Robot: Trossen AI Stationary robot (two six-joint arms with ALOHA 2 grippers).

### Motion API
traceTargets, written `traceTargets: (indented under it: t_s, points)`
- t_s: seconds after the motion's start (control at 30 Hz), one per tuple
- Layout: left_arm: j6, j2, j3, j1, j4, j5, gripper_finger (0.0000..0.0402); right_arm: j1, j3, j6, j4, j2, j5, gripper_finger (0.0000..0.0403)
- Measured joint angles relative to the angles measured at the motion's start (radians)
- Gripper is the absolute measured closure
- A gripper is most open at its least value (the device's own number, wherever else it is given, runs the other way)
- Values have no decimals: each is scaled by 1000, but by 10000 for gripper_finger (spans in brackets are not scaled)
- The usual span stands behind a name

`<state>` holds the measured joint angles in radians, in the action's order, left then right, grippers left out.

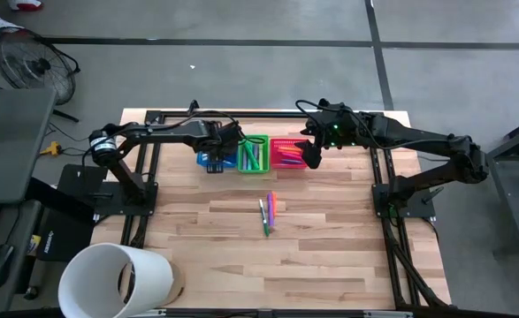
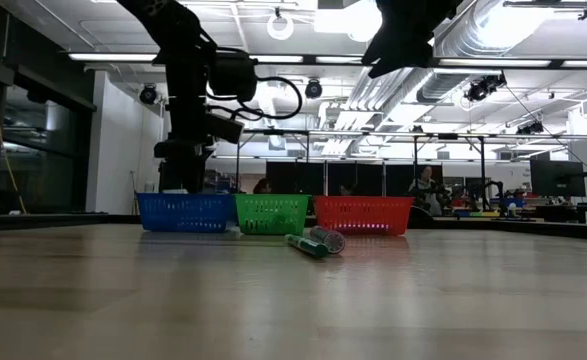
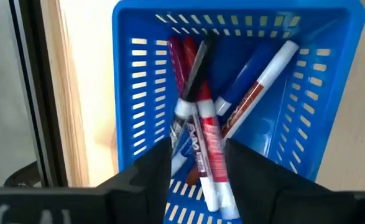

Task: Pick & Place Markers
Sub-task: Put the green marker into the blue bin

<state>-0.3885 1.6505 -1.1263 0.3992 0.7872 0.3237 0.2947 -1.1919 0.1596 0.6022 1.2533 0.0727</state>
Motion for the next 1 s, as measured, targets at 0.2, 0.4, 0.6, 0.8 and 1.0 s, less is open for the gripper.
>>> traceTargets:
  t_s: [0.2, 0.4, 0.6, 0.8, 1.0]
  points:
    - [20, 0, 0, 0, 1, 2, 250, 0, 0, 16, 1, 0, 6, 194]
    - [123, 0, -18, 0, 59, -2, 249, 0, 0, 43, 7, 0, 7, 194]
    - [270, -1, -89, 0, 105, -81, 248, 0, 0, 57, 19, 0, 7, 194]
    - [436, -2, -195, -1, 182, -135, 248, 0, 0, 88, 40, 0, 34, 194]
    - [455, -2, -288, -14, 193, -288, 248, 0, 0, 86, 77, 0, 41, 194]
